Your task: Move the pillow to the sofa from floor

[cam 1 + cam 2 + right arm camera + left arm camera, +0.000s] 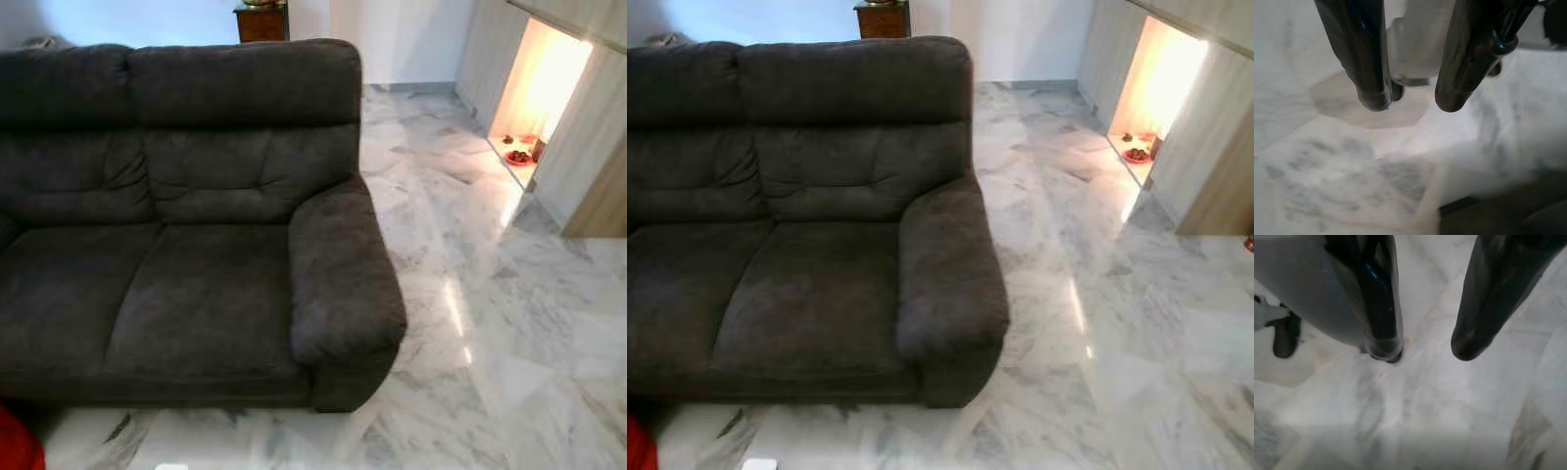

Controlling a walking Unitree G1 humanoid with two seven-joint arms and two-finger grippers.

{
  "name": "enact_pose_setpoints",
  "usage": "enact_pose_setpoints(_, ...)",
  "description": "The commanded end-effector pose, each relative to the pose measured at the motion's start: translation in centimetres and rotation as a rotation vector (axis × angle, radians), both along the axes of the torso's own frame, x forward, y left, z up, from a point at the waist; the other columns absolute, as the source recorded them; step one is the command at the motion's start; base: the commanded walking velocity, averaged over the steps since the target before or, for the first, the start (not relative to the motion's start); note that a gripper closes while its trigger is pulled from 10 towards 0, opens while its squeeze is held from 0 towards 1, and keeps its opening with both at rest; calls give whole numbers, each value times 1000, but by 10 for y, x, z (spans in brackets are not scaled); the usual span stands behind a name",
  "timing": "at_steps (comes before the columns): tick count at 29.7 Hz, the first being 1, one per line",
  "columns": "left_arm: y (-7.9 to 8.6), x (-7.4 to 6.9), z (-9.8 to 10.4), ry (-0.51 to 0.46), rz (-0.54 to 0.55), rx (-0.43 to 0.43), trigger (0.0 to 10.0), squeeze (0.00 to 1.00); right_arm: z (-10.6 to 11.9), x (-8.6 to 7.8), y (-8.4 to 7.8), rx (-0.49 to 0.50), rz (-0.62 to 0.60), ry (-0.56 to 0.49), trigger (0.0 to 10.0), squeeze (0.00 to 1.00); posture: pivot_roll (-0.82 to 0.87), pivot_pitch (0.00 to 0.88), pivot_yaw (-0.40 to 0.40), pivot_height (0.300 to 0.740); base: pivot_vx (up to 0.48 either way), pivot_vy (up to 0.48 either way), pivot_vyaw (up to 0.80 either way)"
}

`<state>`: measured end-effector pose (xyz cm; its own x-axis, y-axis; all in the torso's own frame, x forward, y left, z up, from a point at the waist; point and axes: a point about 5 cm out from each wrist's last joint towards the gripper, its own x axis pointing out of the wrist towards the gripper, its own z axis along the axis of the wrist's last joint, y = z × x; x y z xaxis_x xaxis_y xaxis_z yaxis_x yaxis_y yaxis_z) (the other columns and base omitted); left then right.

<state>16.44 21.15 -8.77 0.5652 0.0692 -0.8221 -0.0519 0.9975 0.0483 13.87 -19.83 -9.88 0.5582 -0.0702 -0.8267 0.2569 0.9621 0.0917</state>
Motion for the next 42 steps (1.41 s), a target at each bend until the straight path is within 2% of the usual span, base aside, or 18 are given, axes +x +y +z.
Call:
enact_pose_setpoints(1, 3, -11, -4, 47, 4, 4, 10000, 0, -2, -4, 2, 9, -4, 13, 10000, 0, -76, 76, 38, 740, 0, 480, 0)
enact_pose_setpoints(25, 6, -12, -4, 47, 4, 9, 10000, 0, -2, -4, 4, 7, 10, 17, 10000, 0, -72, 86, 43, 740, 0, 467, 0)
enact_pose_setpoints(29, 6, -12, -4, 47, 2, 11, 10000, 0, -2, -3, 3, -22, 33, 18, 10000, 0, -71, 88, 45, 740, 0, 453, 0)
enact_pose_setpoints(34, 6, -12, -4, 45, 1, 11, 10000, 0, -1, -2, 2, -28, 34, 8, 10000, 0, -71, 89, 46, 740, 0, 451, 738)
enact_pose_setpoints(37, 7, -12, -4, 45, 2, 13, 10000, 0, -2, -4, 3, -5, -8, 12, 10000, 0, -69, 89, 47, 740, 0, 450, 0)
enact_pose_setpoints(42, 7, -12, -4, 45, 5, 13, 10000, 0, -2, -4, 3, -8, 2, 13, 10000, 0, -66, 81, 42, 740, 0, 450, 0)
